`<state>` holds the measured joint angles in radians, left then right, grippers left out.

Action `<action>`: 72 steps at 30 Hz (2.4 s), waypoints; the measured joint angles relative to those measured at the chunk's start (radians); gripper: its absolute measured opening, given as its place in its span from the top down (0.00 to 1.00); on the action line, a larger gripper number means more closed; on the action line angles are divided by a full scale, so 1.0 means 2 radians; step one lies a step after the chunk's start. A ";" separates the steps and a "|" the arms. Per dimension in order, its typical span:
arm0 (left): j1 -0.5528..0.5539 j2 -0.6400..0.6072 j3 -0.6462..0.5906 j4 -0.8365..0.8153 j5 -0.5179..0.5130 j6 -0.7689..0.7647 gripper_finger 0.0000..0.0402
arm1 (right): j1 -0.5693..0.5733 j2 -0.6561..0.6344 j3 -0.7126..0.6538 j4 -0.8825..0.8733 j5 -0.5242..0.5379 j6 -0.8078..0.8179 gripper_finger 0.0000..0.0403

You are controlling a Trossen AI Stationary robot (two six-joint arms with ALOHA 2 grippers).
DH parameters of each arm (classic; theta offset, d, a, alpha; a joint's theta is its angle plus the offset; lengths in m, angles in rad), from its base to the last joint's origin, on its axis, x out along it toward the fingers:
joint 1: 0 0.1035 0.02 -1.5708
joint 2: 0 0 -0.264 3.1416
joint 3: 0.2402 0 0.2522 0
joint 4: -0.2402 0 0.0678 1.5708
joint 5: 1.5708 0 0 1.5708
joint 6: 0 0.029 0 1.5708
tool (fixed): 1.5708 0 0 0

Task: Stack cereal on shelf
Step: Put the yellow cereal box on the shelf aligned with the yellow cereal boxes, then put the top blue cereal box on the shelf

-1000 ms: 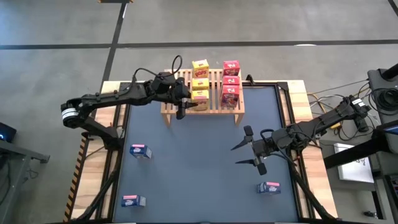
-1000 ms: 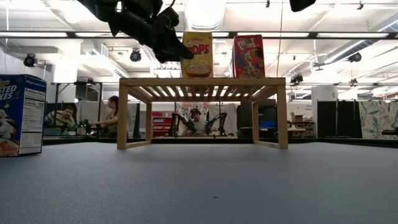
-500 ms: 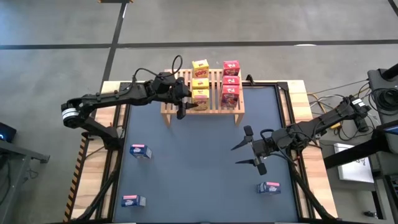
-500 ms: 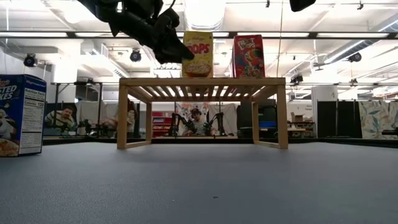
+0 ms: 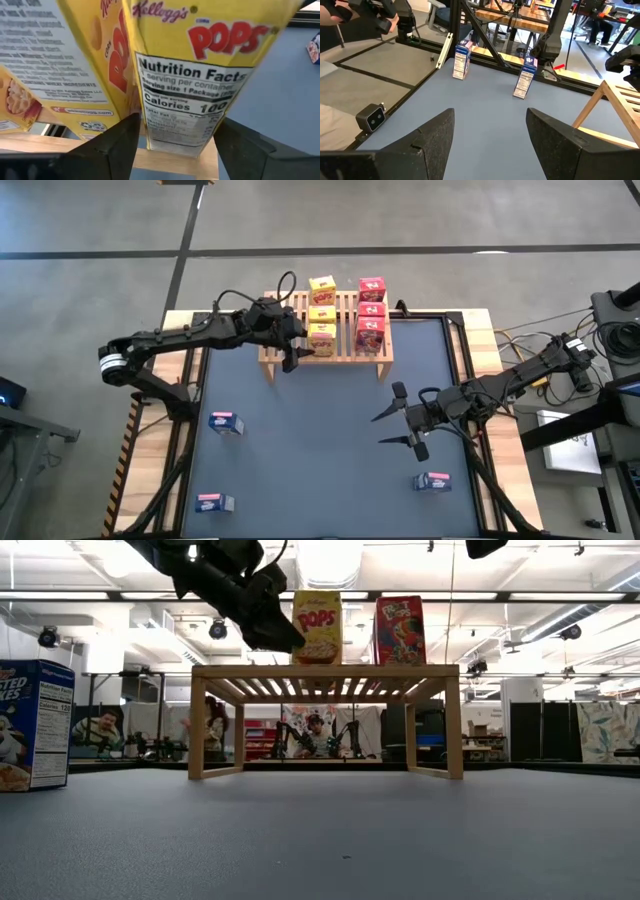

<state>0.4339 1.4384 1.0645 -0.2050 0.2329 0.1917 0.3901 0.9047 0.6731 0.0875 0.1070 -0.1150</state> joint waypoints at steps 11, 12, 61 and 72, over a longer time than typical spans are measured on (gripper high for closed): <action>0.008 -0.034 0.000 -0.049 -0.019 0.005 0.35 | 0.000 0.000 0.000 0.000 0.000 0.001 0.41; 0.011 -0.042 0.000 -0.060 -0.021 0.005 0.35 | 0.000 0.000 0.000 0.000 0.000 0.001 0.41; -0.310 -0.248 -0.060 -0.524 -0.108 -0.323 0.42 | 0.000 0.000 -0.007 0.000 0.001 -0.006 0.41; -0.363 -0.249 -0.100 -0.524 -0.108 -0.345 0.42 | 0.000 0.000 -0.013 0.000 0.017 -0.004 0.41</action>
<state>-0.2915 0.9409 0.8653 -1.2534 0.0170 -0.4977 0.3901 0.9051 0.6468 0.0879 0.1415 -0.1238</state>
